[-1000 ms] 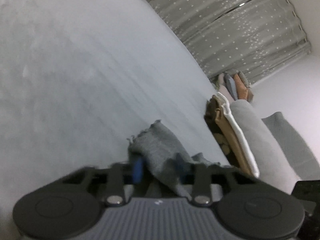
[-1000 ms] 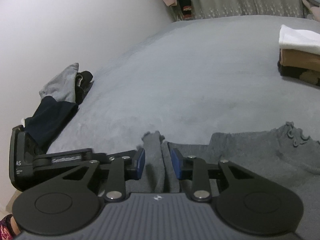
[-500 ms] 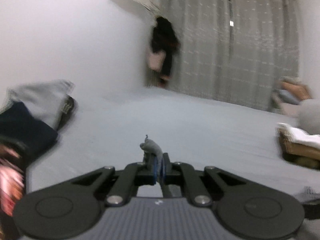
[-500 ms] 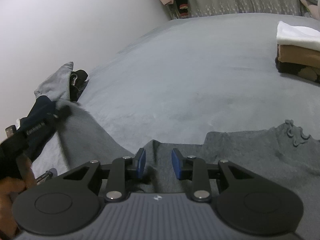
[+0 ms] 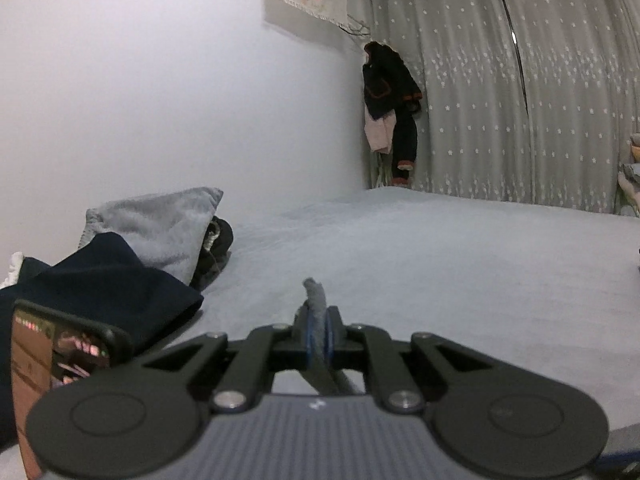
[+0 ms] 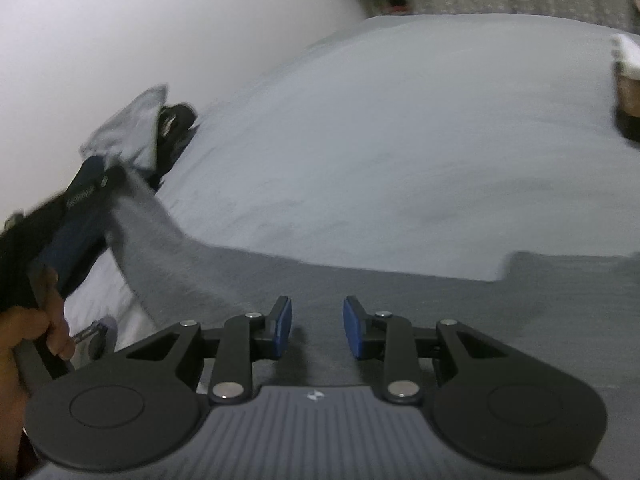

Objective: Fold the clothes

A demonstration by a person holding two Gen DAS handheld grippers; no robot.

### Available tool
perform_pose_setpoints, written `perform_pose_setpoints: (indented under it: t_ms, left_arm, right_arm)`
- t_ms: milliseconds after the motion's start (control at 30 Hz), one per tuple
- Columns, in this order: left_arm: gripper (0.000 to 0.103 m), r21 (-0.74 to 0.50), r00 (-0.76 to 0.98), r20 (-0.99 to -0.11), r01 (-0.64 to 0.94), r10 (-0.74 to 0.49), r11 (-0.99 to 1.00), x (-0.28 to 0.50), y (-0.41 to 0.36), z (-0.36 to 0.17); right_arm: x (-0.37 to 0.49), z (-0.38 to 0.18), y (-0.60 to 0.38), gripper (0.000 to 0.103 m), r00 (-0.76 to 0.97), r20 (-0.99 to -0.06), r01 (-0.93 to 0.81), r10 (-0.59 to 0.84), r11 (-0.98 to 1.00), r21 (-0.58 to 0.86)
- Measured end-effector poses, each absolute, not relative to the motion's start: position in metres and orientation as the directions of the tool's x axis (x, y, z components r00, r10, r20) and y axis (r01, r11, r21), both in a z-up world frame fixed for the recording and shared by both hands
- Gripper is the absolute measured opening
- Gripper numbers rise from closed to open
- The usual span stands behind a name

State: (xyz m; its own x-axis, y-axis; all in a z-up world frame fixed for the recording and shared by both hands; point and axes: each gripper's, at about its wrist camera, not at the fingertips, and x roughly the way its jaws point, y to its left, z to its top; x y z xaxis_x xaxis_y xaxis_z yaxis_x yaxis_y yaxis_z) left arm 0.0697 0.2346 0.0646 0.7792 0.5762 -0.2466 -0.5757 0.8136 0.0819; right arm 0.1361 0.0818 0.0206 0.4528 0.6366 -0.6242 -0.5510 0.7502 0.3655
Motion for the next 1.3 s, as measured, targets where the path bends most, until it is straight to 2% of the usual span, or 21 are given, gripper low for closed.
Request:
perform_pose_setpoints:
  t_ms: [67, 200, 233, 367, 500, 600, 767, 933, 1133, 1200, 1233, 1267, 1300]
  left_arm:
    - [0.013, 0.075, 0.784, -0.232, -0.575, 0.575, 0.815, 0.073, 0.229, 0.066]
    - [0.035, 0.052, 0.807, -0.201, -0.558, 0.556, 0.828, 0.07, 0.225, 0.071]
    - [0.037, 0.048, 0.813, -0.194, -0.551, 0.549, 0.833, 0.07, 0.224, 0.072]
    - [0.038, 0.033, 0.84, -0.188, -0.512, 0.508, 0.859, 0.068, 0.22, 0.074]
    - [0.038, -0.002, 0.867, -0.232, -0.453, 0.44, 0.891, 0.068, 0.213, 0.07]
    - [0.041, -0.008, 0.868, -0.28, -0.43, 0.411, 0.903, 0.066, 0.204, 0.062]
    - [0.044, -0.034, 0.849, -0.385, -0.404, 0.361, 0.914, 0.061, 0.192, 0.041]
    - [0.044, -0.097, 0.804, -0.474, -0.452, 0.358, 0.887, 0.058, 0.199, 0.022]
    - [0.044, -0.149, 0.785, -0.485, -0.509, 0.386, 0.848, 0.056, 0.215, 0.016]
    - [0.04, -0.152, 0.776, -0.495, -0.521, 0.392, 0.84, 0.056, 0.219, 0.015]
    - [0.04, -0.153, 0.769, -0.504, -0.528, 0.394, 0.835, 0.057, 0.222, 0.013]
    - [0.04, -0.163, 0.764, -0.519, -0.527, 0.382, 0.834, 0.059, 0.225, 0.011]
    - [0.04, -0.171, 0.759, -0.535, -0.528, 0.371, 0.832, 0.061, 0.228, 0.009]
  right_arm:
    - [0.133, 0.017, 0.094, 0.033, 0.44, -0.623, -0.572, 0.647, 0.736, 0.361]
    - [0.129, 0.014, 0.113, 0.033, 0.406, -0.597, -0.603, 0.692, 0.694, 0.394]
    - [0.129, 0.013, 0.118, 0.033, 0.39, -0.589, -0.608, 0.708, 0.678, 0.413]
    - [0.122, 0.009, 0.139, 0.034, 0.318, -0.57, -0.648, 0.758, 0.612, 0.453]
    - [0.12, 0.01, 0.144, 0.036, 0.254, -0.542, -0.677, 0.801, 0.548, 0.492]
    - [0.128, 0.019, 0.128, 0.035, 0.289, -0.539, -0.663, 0.791, 0.571, 0.484]
    - [0.151, 0.04, 0.096, 0.036, 0.403, -0.559, -0.643, 0.725, 0.659, 0.39]
    - [0.172, 0.043, 0.113, 0.036, 0.364, -0.6, -0.704, 0.712, 0.633, 0.324]
    - [0.176, 0.031, 0.155, 0.036, 0.257, -0.654, -0.807, 0.712, 0.531, 0.261]
    - [0.176, 0.027, 0.17, 0.036, 0.228, -0.665, -0.836, 0.711, 0.493, 0.242]
    - [0.175, 0.026, 0.176, 0.033, 0.223, -0.668, -0.846, 0.71, 0.481, 0.229]
    - [0.175, 0.025, 0.181, 0.024, 0.218, -0.672, -0.857, 0.708, 0.469, 0.216]
    - [0.175, 0.023, 0.186, 0.011, 0.214, -0.675, -0.867, 0.706, 0.456, 0.201]
